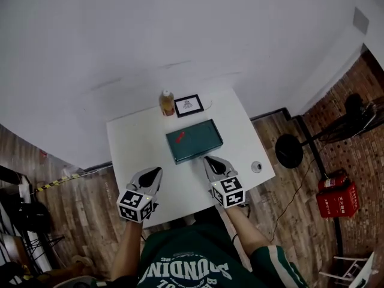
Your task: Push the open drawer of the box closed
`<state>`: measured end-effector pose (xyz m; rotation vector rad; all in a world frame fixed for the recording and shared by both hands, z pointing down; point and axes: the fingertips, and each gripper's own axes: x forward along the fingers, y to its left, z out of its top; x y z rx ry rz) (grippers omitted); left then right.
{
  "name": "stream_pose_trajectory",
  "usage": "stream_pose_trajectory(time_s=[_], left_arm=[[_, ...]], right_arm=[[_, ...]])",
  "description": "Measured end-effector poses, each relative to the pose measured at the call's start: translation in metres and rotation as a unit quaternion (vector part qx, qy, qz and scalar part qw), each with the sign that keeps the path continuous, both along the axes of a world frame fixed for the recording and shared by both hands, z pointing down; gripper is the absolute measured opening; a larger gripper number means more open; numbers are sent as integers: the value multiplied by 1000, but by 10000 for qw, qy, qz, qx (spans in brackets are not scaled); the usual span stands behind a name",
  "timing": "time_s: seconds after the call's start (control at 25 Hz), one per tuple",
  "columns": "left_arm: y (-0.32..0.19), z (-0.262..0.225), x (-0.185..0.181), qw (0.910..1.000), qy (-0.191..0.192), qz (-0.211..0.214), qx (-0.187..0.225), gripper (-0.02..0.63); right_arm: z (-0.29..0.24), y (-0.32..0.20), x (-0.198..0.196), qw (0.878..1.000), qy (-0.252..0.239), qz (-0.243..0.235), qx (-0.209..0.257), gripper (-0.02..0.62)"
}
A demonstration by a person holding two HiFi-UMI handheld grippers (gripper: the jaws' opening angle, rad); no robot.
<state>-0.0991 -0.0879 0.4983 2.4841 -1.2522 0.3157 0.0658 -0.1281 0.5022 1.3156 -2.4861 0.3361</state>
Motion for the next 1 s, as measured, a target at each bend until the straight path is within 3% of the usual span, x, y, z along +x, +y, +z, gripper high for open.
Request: stream_pose_trajectory(time_s=[0.16, 0.44, 1.0], left_arm=[[1, -7, 6, 9999, 11, 84, 101, 53], [11, -12, 9, 9997, 35, 131, 207, 53], [11, -5, 1, 9999, 17, 88, 125, 54]], right_arm=[[-13, 8, 5, 9997, -84, 106, 191, 2], [-4, 24, 19, 9990, -231, 352, 121, 2], [4, 26, 12, 9990, -276, 349, 82, 2]])
